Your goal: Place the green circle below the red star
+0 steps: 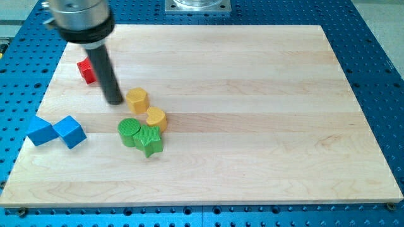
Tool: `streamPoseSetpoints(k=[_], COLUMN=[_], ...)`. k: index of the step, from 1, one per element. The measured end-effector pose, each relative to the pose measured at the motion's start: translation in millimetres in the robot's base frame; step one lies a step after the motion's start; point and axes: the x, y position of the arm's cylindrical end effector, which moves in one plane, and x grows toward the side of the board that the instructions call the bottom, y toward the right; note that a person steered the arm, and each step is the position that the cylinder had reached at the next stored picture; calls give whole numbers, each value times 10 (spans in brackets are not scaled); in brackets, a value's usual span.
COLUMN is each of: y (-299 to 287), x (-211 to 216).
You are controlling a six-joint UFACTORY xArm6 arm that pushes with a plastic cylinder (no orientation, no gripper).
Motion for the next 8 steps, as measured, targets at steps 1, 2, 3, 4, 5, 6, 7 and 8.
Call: streamPoseSetpoints(k=[1, 2, 3, 4, 5, 6, 7, 8], y=[1071, 1799, 850, 224, 81, 199, 342, -18], x=[273, 671, 1410, 1403, 1084, 1571, 1248, 933])
